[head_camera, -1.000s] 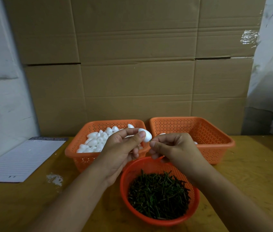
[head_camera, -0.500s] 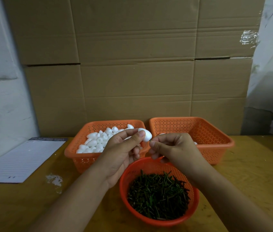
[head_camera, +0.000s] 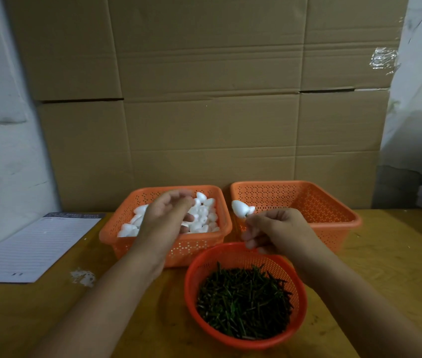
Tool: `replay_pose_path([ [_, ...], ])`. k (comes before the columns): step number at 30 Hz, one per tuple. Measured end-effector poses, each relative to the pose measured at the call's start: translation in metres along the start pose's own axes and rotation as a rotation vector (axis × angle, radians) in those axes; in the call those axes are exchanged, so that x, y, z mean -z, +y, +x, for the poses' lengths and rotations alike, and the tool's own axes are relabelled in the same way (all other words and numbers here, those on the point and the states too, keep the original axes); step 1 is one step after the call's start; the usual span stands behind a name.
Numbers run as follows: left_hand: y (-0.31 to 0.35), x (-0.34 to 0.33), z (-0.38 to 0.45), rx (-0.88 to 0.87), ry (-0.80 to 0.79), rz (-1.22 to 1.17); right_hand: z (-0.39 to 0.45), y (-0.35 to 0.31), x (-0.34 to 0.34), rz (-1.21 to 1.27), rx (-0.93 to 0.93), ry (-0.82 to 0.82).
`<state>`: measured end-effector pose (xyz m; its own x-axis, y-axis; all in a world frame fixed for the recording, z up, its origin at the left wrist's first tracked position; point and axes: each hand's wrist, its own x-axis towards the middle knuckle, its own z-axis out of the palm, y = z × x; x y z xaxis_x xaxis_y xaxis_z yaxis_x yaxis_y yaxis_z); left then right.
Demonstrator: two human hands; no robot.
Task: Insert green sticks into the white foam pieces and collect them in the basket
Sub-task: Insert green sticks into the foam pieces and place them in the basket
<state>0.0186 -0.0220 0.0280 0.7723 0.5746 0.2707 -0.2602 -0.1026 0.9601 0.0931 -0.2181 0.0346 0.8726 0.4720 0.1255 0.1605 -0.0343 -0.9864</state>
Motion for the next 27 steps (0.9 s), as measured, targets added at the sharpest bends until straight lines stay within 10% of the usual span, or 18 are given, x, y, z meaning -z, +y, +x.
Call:
replay_pose_path([
  [5, -0.012, 0.029, 0.017, -0.330, 0.123, 0.678, 0.013, 0.010, 0.020, 0.119, -0.175, 0.159],
  [12, -0.026, 0.035, 0.013, -0.239, -0.071, 1.175, 0.021, 0.016, 0.030, 0.312, -0.111, 0.276],
  [27, -0.022, 0.006, 0.014, -0.148, -0.251, 1.413, 0.001, 0.002, -0.003, 0.063, 0.063, 0.063],
])
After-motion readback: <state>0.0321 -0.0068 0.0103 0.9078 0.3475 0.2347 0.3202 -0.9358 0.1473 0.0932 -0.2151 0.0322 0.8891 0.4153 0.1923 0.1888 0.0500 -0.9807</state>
